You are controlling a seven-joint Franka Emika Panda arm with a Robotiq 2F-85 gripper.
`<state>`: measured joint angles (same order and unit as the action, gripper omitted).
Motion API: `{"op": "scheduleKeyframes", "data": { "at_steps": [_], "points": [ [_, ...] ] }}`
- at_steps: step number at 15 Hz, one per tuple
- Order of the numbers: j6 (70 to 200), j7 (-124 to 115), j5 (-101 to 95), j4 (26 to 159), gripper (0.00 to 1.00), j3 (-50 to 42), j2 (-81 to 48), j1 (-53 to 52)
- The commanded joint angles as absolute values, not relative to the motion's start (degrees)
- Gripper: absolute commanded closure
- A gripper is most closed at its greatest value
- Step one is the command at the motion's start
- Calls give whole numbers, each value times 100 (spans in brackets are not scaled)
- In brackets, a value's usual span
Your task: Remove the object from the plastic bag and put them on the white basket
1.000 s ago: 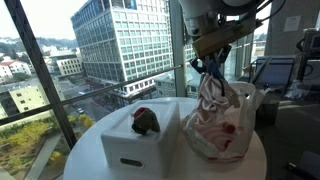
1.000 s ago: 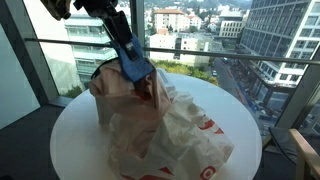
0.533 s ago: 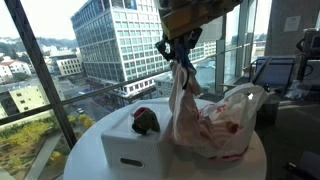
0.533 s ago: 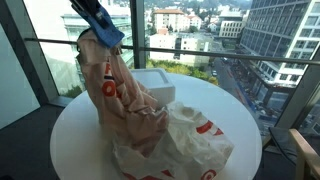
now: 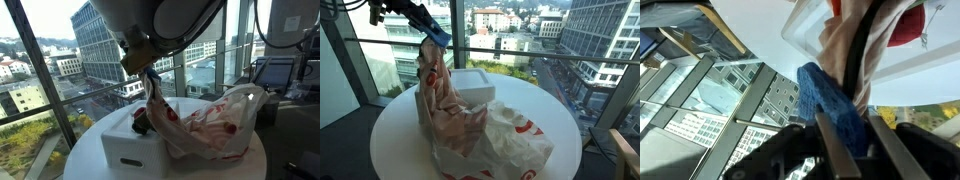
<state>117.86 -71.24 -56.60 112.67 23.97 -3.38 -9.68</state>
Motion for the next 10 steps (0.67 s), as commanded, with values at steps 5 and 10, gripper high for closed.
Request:
{"op": "scheduleKeyframes", "data": {
  "at_steps": [5,10],
  "points": [
    [11800,-7277,-6123,9651,85,1514,-2381,-1652],
    [11913,-7114,-5966,9553,46,1337,-2400,-1849]
  ]
}}
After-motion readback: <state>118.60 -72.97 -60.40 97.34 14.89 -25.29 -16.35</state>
